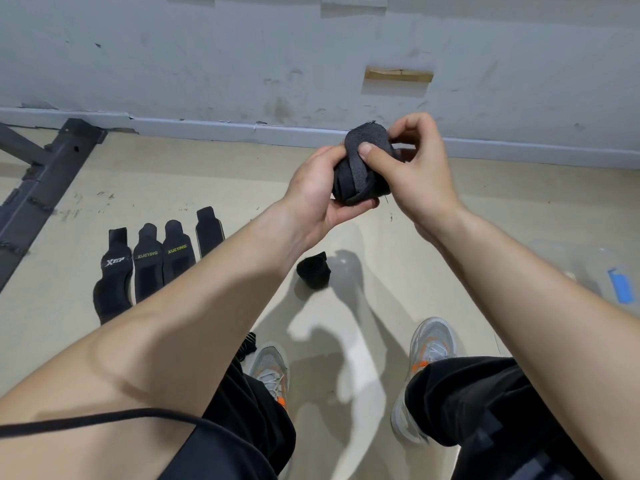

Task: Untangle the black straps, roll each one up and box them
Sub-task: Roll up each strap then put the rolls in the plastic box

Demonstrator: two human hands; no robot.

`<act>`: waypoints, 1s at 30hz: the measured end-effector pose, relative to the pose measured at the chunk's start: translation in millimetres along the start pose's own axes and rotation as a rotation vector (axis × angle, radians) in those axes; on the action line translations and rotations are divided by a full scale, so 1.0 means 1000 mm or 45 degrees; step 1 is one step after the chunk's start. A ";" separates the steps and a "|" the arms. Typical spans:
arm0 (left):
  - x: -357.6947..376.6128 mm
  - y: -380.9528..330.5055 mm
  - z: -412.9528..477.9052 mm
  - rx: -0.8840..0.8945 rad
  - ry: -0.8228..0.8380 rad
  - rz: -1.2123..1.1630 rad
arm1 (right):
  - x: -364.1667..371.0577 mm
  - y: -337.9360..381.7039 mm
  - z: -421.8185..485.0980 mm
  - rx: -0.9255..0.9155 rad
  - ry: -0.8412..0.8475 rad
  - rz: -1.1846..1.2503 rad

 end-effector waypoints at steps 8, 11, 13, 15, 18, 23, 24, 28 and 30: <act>0.001 0.006 0.001 0.230 -0.273 0.188 | 0.018 -0.005 0.000 0.333 0.242 0.200; -0.002 0.010 0.005 0.329 -0.409 0.214 | 0.026 -0.009 -0.003 0.319 0.238 0.160; -0.004 0.010 0.006 0.352 -0.469 0.225 | 0.031 -0.014 -0.007 0.277 0.209 0.074; -0.005 0.011 0.008 0.370 -0.503 0.245 | 0.034 -0.019 -0.009 0.263 0.150 0.045; -0.005 0.014 0.008 0.387 -0.539 0.298 | 0.036 -0.025 -0.008 0.315 0.051 0.032; -0.005 0.014 0.003 0.417 -0.573 0.395 | 0.037 -0.025 -0.015 0.364 -0.146 0.005; -0.005 0.015 0.000 0.415 -0.561 0.409 | 0.036 -0.024 -0.018 0.353 -0.179 -0.014; -0.010 0.025 -0.007 0.354 -0.511 0.451 | 0.031 -0.027 -0.033 0.325 -0.227 -0.119; -0.015 0.031 -0.007 0.303 -0.518 0.468 | 0.031 -0.033 -0.040 0.339 -0.189 -0.150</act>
Point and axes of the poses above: each hand's wrist, its own z-axis towards the middle knuckle, its own x-axis out of the palm, y = z × x, the point moved 4 cm from there along z, towards the middle knuckle, and after that the axes turned 10 degrees about -x, right-handed, at the moved point
